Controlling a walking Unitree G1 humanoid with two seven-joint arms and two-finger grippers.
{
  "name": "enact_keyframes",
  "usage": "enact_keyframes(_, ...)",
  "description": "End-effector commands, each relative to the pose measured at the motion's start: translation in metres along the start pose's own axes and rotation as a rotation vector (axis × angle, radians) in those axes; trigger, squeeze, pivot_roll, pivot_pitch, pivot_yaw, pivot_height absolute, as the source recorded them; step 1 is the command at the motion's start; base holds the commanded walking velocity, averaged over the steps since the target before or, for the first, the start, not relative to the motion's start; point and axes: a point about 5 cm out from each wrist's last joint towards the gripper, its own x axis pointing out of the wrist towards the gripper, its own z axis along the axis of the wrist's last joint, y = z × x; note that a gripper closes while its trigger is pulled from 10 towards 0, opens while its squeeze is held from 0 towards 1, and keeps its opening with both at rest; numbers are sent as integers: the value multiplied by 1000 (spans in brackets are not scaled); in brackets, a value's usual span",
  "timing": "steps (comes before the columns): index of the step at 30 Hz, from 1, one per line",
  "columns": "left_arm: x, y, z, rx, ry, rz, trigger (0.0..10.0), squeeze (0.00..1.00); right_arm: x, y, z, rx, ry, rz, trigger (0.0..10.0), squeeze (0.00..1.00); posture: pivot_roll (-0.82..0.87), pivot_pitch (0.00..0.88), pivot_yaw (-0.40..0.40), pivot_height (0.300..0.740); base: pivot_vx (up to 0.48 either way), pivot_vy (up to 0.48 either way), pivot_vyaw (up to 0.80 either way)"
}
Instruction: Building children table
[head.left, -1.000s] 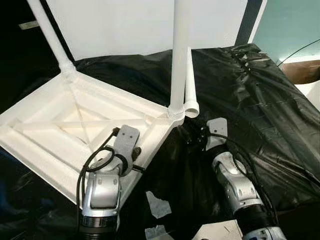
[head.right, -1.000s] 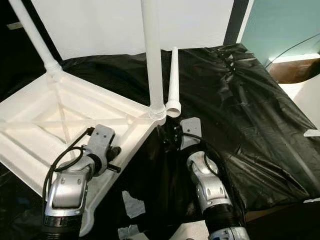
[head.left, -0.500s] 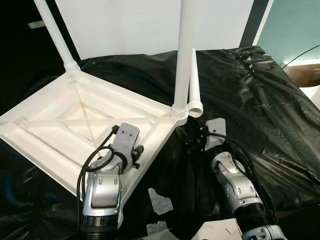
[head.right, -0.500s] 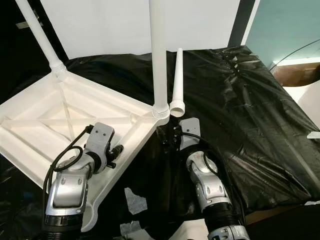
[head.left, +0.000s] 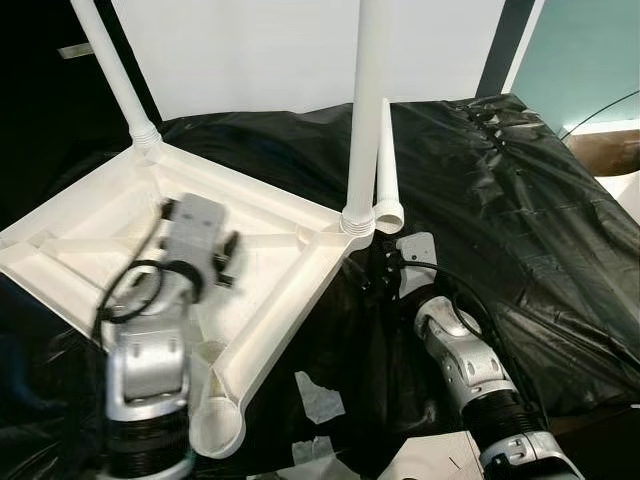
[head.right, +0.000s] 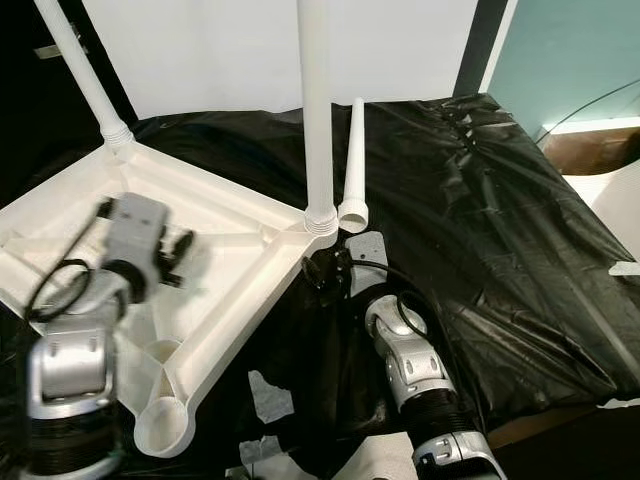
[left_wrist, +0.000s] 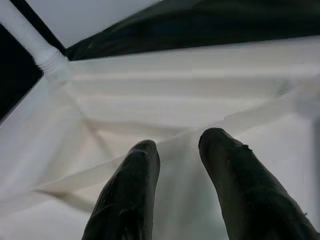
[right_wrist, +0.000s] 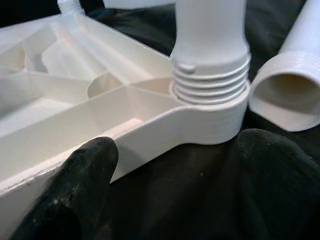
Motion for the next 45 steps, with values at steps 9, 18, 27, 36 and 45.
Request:
enact_keyframes(9, -8, 42, -33, 212, 152, 315, 10000, 0, 15, 1, -6, -57, 107, 31, 10000, 0, 157, 58, -9, 740, 0, 0, 0)
enact_keyframes(18, -3, 13, -56, 368, 216, 26, 10000, 0, 33, 0, -6, -30, 165, 46, 10000, 0, 159, 57, -7, 740, 0, 0, 0)
enact_keyframes(27, -15, -13, -63, 411, 246, -255, 10000, 0, 43, 3, 0, -57, 149, 75, 10000, 0, 164, 55, -3, 740, 0, 0, 0)
enact_keyframes(36, -35, -54, -60, 371, 199, -543, 10000, 0, 51, 3, 3, -27, 146, 88, 10000, 0, 171, 56, -8, 740, 0, 0, 0)
enact_keyframes(45, -46, -103, -49, 258, 140, -738, 10000, 0, 55, 4, 2, -15, 163, 98, 10000, 0, 174, 55, -8, 740, 0, 0, 0)
